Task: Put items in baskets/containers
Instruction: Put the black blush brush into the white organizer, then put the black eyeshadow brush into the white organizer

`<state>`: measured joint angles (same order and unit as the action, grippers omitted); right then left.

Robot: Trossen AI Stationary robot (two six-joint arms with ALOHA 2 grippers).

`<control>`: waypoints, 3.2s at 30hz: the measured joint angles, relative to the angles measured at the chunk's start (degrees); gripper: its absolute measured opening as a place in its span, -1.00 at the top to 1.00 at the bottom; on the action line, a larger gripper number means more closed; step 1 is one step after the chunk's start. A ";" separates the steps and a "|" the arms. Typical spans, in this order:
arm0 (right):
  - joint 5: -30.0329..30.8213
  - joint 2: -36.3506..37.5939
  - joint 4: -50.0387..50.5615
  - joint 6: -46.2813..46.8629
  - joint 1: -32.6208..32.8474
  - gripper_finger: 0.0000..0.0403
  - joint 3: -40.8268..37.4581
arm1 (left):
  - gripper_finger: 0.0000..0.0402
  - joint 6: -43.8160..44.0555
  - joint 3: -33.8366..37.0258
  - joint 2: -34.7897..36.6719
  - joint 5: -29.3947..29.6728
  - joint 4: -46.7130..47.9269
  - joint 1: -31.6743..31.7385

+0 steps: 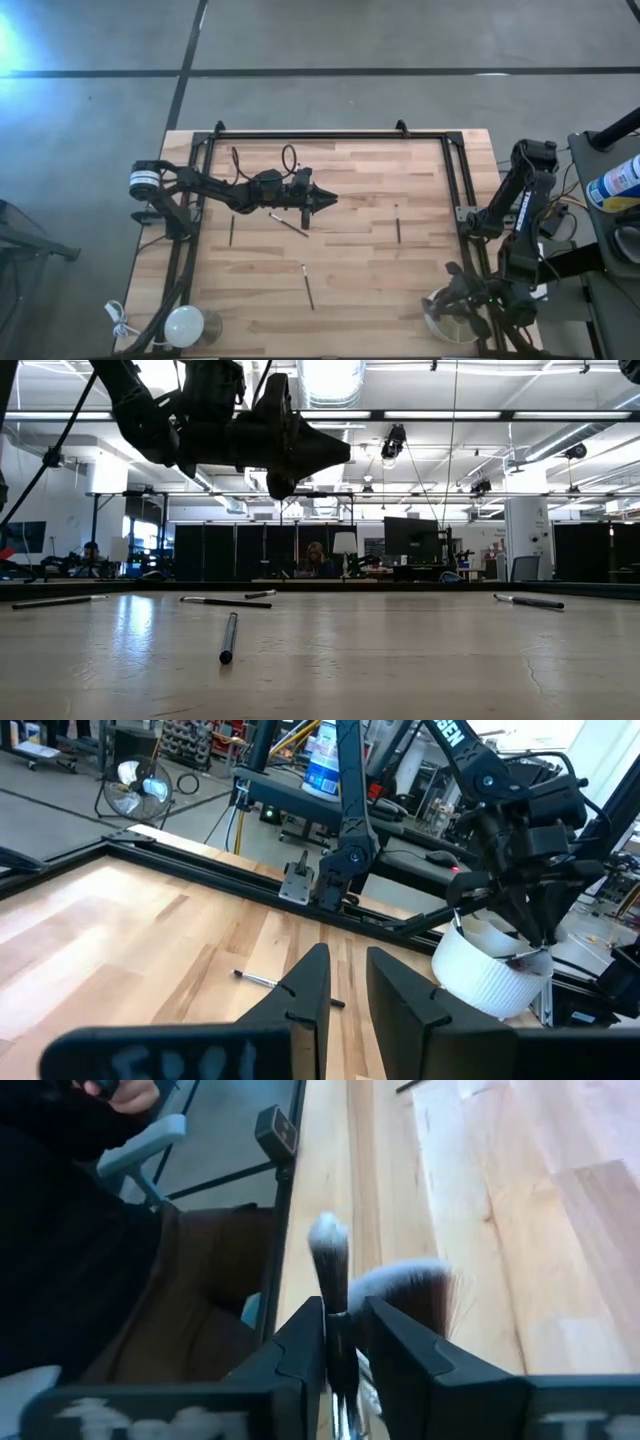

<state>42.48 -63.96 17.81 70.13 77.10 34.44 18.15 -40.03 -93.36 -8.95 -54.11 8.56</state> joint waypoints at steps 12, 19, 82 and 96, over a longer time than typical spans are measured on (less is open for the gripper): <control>-2.23 5.51 1.93 0.52 0.02 0.41 0.00 | 0.69 -0.34 0.00 0.00 0.00 0.13 0.13; -1.00 10.55 3.36 -4.10 -2.75 0.44 0.00 | 0.69 -3.61 0.04 -0.02 0.02 0.17 0.26; -26.05 -16.75 -5.95 -44.13 -79.93 0.25 5.90 | 0.53 -11.96 3.23 17.64 0.40 71.80 3.56; -26.03 -16.73 -8.84 -48.18 -79.88 0.25 5.86 | 0.44 -21.66 2.84 14.99 11.06 80.61 4.35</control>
<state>16.45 -80.68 8.97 21.95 -2.79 40.29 -3.51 -37.19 -78.37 2.11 26.50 12.91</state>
